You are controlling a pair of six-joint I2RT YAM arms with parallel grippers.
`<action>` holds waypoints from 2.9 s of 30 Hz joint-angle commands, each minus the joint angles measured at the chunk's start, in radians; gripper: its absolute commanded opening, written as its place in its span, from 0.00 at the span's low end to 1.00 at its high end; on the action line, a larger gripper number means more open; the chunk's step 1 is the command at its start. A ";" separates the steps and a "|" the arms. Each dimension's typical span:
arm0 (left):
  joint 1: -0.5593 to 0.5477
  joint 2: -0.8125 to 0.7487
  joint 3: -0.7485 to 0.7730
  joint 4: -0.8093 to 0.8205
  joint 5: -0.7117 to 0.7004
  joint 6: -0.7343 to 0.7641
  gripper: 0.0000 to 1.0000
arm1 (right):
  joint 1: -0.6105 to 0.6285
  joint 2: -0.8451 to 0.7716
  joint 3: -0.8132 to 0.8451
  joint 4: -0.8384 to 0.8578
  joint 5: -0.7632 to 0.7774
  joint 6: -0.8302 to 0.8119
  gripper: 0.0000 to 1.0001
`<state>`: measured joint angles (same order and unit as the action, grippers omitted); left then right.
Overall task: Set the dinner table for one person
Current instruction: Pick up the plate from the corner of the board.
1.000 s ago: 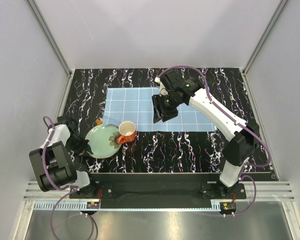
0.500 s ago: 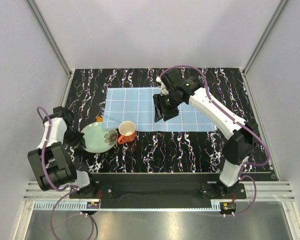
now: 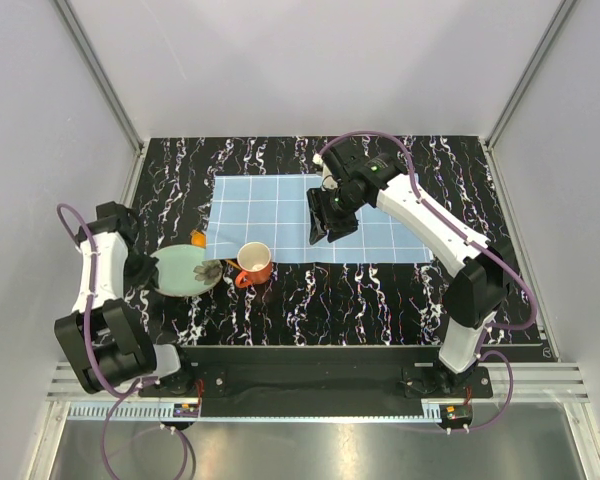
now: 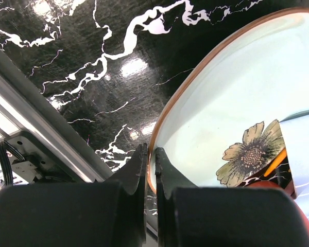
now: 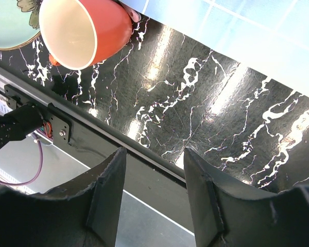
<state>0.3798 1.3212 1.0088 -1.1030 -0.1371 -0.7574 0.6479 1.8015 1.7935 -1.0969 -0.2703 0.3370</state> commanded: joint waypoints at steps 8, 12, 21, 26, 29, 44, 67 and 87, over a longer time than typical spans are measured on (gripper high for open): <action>0.001 -0.068 0.139 0.000 -0.030 0.003 0.00 | -0.014 0.007 0.007 0.032 -0.006 0.007 0.55; 0.001 -0.070 0.168 0.006 -0.025 0.018 0.00 | -0.016 0.007 -0.006 0.045 -0.014 0.011 0.56; -0.028 -0.057 0.177 0.037 0.030 0.036 0.00 | -0.017 0.022 -0.036 0.066 -0.032 0.023 0.56; -0.104 -0.050 0.221 0.040 0.008 0.026 0.00 | -0.017 0.030 -0.058 0.077 -0.050 0.028 0.56; -0.140 -0.037 0.258 0.042 -0.002 0.013 0.00 | -0.019 0.029 -0.069 0.084 -0.049 0.027 0.55; -0.265 0.035 0.481 -0.043 -0.091 -0.017 0.00 | -0.027 0.025 -0.103 0.097 -0.059 0.002 0.55; -0.396 0.165 0.823 -0.210 -0.174 -0.011 0.00 | -0.036 0.047 -0.131 0.115 -0.075 0.005 0.55; -0.482 0.266 1.021 -0.290 -0.145 -0.007 0.00 | -0.051 0.048 -0.160 0.120 -0.060 -0.003 0.55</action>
<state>-0.0692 1.5852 1.9549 -1.4181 -0.2897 -0.7601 0.6102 1.8507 1.6413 -1.0046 -0.3340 0.3511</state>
